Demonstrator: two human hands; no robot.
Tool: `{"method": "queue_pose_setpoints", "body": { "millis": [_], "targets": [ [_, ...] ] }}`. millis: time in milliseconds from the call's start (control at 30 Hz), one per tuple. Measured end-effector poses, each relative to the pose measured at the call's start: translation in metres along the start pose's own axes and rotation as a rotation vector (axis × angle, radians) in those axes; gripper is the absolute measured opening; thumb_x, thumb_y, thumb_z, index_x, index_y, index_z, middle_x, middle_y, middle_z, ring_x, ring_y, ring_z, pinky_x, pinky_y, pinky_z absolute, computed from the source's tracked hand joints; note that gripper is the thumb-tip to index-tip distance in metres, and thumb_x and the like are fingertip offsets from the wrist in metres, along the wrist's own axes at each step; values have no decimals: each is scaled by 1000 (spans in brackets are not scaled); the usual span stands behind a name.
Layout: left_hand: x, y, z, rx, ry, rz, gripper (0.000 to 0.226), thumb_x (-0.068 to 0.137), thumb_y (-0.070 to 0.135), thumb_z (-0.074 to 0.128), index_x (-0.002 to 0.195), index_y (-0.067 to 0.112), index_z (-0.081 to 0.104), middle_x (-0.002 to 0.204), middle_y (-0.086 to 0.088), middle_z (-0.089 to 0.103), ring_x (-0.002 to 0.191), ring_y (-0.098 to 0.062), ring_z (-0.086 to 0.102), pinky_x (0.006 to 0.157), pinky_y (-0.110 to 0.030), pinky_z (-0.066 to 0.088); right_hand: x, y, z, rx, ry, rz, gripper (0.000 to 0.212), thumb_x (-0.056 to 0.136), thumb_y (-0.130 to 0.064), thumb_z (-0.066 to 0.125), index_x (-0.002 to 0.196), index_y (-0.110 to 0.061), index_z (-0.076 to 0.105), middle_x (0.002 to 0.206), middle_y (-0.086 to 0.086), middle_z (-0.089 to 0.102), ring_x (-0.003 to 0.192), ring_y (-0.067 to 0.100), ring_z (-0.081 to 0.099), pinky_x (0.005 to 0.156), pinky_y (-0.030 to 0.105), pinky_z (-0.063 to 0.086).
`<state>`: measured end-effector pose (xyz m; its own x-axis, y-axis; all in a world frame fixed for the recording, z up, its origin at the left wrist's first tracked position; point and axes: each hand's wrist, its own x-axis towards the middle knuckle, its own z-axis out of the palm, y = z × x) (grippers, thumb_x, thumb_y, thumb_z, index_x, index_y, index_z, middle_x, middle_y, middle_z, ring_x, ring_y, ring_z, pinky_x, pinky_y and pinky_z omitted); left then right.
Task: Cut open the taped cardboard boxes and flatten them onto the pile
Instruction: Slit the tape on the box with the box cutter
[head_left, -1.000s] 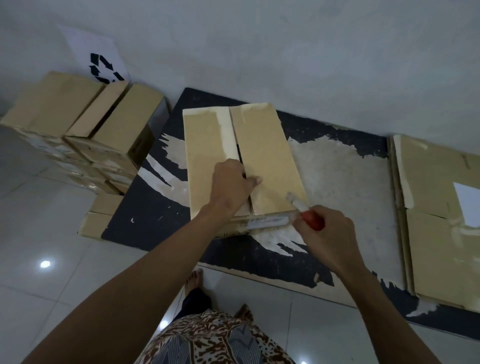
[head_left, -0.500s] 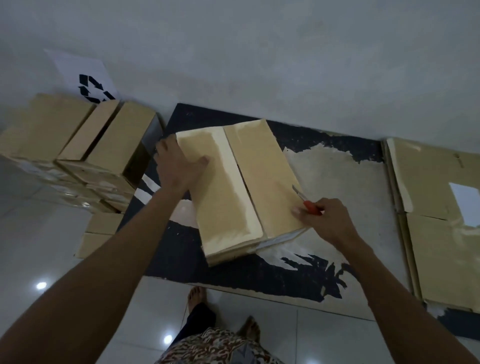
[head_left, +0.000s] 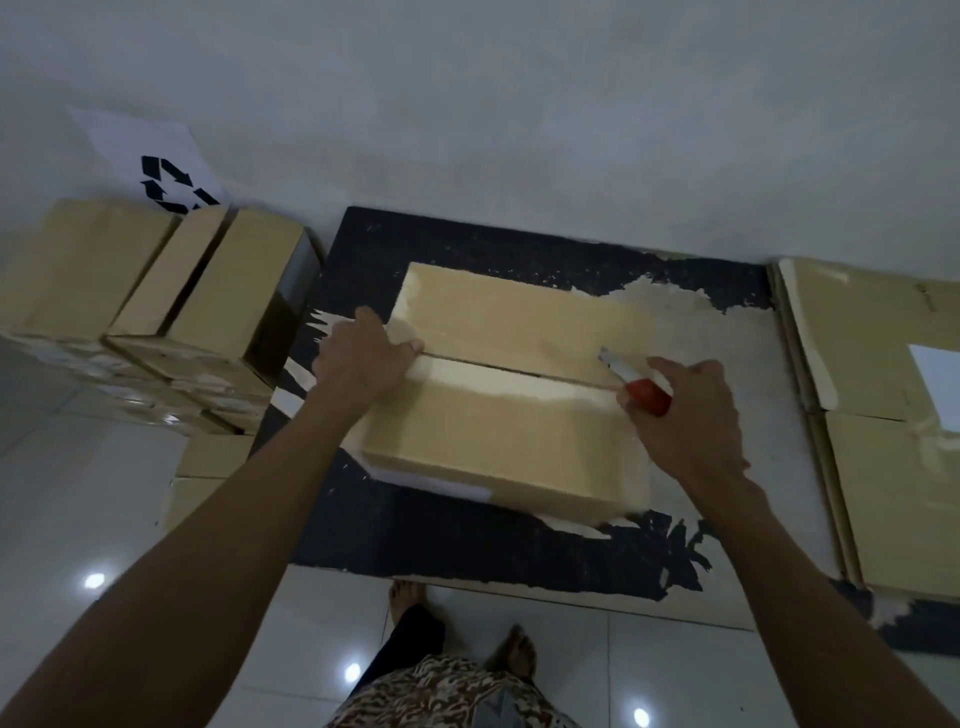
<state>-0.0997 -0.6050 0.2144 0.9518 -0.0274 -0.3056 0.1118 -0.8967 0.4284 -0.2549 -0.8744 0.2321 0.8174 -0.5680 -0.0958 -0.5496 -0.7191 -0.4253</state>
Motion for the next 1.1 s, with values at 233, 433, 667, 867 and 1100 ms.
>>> {"method": "queue_pose_setpoints", "body": {
  "millis": [233, 433, 667, 867, 1100],
  "targets": [
    [-47, 18, 20, -269, -102, -48, 94, 101, 35, 51, 153, 24, -27, 145, -25, 43, 127, -44, 48, 106, -53, 42, -46, -3, 11, 51, -21, 76, 75, 87, -53, 66, 149, -23, 35, 132, 11, 41, 91, 24, 54, 94, 40, 47],
    [-105, 47, 41, -130, -124, 89, 75, 102, 42, 46, 144, -15, 22, 122, -25, 58, 99, -36, 64, 87, -45, 55, -43, -9, 43, 295, -110, 181, 106, 61, -86, 60, 141, -22, 34, 118, 4, 60, 110, 28, 61, 93, 46, 53],
    [-95, 35, 23, 184, -13, 441, 55, 81, 54, 72, 108, 7, 70, 125, -10, 46, 116, -30, 50, 96, -45, 45, 16, 22, 21, 358, -286, 40, 110, 70, -58, 80, 155, -18, 24, 137, -1, 51, 123, 20, 50, 104, 37, 42],
    [-71, 35, 32, 435, -271, 646, 101, 68, 66, 76, 146, 16, 37, 163, -10, 10, 151, -37, 2, 122, -50, 12, 44, 27, 1, 190, -276, -139, 83, 75, -50, 79, 146, -21, 46, 130, 4, 54, 121, 19, 52, 92, 25, 35],
    [-68, 38, 30, 621, -218, 785, 78, 80, 72, 57, 130, 12, 52, 137, -16, 40, 127, -37, 36, 102, -47, 36, -45, 21, -8, -17, -328, -364, 43, 90, -69, 29, 84, -28, 43, 68, -9, 52, 57, 6, 50, 59, 23, 41]
  ]
}}
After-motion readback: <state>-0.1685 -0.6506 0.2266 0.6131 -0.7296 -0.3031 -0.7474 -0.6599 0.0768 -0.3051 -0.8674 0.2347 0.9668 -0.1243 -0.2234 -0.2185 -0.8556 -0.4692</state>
